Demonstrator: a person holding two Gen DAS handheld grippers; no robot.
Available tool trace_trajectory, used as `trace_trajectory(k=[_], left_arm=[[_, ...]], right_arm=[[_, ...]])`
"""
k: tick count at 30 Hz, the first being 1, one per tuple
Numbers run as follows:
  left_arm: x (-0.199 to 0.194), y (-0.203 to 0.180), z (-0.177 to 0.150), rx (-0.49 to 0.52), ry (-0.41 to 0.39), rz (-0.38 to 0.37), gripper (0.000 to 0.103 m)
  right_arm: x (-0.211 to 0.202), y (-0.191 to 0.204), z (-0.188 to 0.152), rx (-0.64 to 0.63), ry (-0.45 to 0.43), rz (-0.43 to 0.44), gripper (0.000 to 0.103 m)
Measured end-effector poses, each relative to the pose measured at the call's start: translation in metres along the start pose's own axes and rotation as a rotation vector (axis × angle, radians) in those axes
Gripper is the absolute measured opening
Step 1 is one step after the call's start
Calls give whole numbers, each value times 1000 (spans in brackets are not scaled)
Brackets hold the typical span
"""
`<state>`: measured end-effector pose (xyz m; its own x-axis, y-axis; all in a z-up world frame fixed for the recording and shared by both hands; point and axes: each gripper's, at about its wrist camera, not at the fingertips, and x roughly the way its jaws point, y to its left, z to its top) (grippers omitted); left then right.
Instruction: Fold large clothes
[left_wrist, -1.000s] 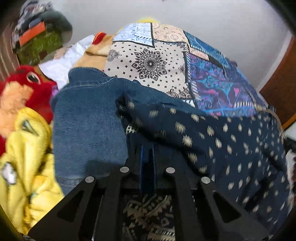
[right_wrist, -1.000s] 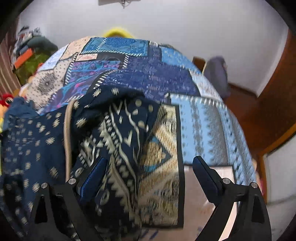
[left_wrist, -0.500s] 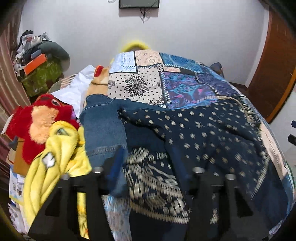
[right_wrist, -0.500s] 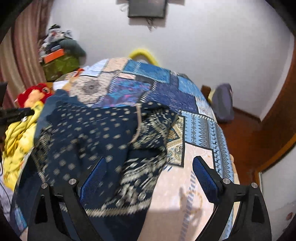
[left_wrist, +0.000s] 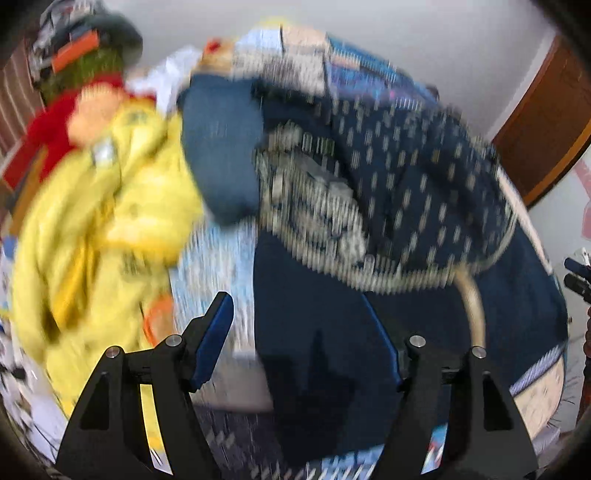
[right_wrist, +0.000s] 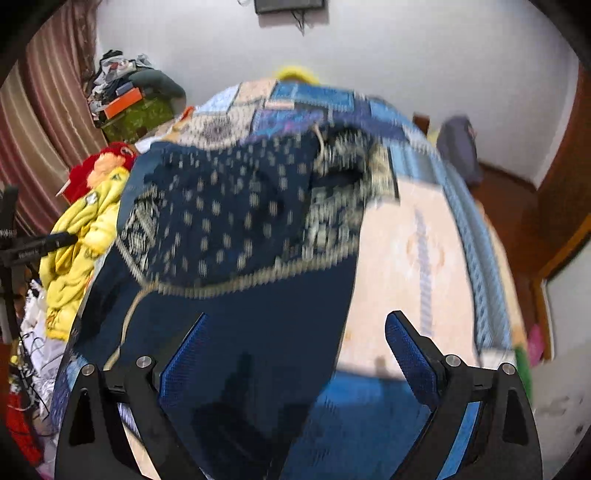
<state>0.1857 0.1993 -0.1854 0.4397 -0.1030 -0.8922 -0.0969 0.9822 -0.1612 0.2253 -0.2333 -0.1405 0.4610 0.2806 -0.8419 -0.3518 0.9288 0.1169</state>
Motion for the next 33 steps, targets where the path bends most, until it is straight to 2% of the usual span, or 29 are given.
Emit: trace_trajectory(k=[3, 6, 8, 10, 11, 12, 13, 14, 15, 16, 17, 18, 19, 25, 28, 33], left_arm=[[18, 5, -28, -37, 70, -23, 69], [36, 11, -57, -106, 150, -84, 69], [42, 11, -69, -116, 168, -109, 69], [43, 7, -77, -109, 158, -117, 69], [43, 4, -79, -101, 147, -117, 65], [43, 1, -80, -94, 143, -125, 51], [43, -2, -80, -88, 142, -142, 45], [43, -5, -79, -86, 140, -152, 34], [43, -6, -78, -84, 139, -155, 19], [43, -8, -76, -82, 137, -163, 16], [42, -9, -74, -84, 134, -170, 14], [38, -9, -70, -87, 125, -179, 13], [33, -11, -65, -85, 108, -188, 13], [-15, -18, -21, -79, -46, -257, 12], [-41, -21, 16, -69, -136, -309, 12], [-71, -21, 72, -51, -260, -339, 11]], right_arm=[[2, -4, -19, 29, 35, 32, 94], [5, -6, -34, 60, 76, 70, 94], [7, -7, -40, 79, 89, 96, 92], [9, -3, -46, 69, 95, 100, 79], [9, 0, -47, 50, 88, 86, 74], [10, 2, -48, 35, 82, 83, 67], [11, 4, -48, 36, 75, 88, 60], [11, 4, -48, 39, 70, 96, 55], [12, 5, -47, 41, 64, 113, 43], [12, 6, -46, 47, 61, 127, 34], [12, 7, -45, 47, 54, 135, 29], [12, 8, -43, 46, 49, 148, 18], [11, 9, -40, 42, 45, 162, 14], [-4, 13, -9, 21, -44, 189, 11], [-14, 12, 18, 13, -109, 180, 10], [-24, 3, 65, 8, -198, 155, 10]])
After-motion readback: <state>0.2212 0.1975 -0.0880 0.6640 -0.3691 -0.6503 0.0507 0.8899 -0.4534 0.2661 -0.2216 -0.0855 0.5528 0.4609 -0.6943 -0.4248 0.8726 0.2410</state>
